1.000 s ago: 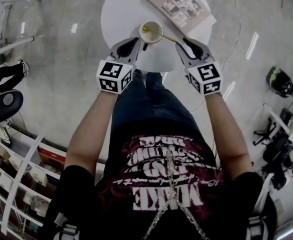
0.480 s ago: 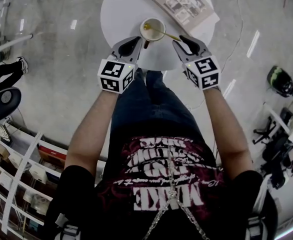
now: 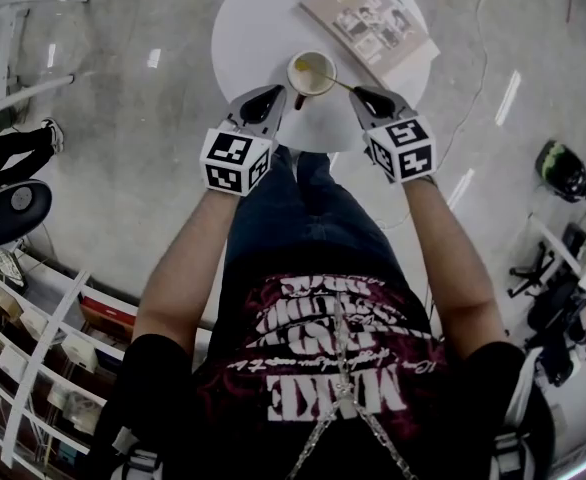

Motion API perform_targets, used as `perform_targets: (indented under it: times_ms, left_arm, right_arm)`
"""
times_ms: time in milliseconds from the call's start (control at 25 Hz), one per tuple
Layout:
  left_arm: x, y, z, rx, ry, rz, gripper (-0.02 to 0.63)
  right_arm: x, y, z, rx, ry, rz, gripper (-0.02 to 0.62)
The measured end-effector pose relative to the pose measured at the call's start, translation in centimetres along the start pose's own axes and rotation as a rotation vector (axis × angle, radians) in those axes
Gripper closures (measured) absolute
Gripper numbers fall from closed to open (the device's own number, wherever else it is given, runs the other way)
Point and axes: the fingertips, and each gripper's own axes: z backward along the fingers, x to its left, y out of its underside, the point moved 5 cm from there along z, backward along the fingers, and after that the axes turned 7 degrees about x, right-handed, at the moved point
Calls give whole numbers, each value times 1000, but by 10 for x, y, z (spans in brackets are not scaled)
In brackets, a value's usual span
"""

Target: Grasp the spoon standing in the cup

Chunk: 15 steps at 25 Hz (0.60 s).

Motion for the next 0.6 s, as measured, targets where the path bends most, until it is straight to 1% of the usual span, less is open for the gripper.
perform_targets:
  times_ms: [120, 280, 600]
  left_arm:
    - [1, -8, 3, -2, 3, -9, 581]
    - [0, -20, 8, -5, 10, -25, 581]
    - [-5, -37, 23, -7, 37, -56, 581]
  right_arm:
    - [1, -3, 3, 14, 18, 3, 558]
    - [0, -10, 9, 10, 44, 0, 560]
    - [10, -12, 32, -9, 41, -49, 560]
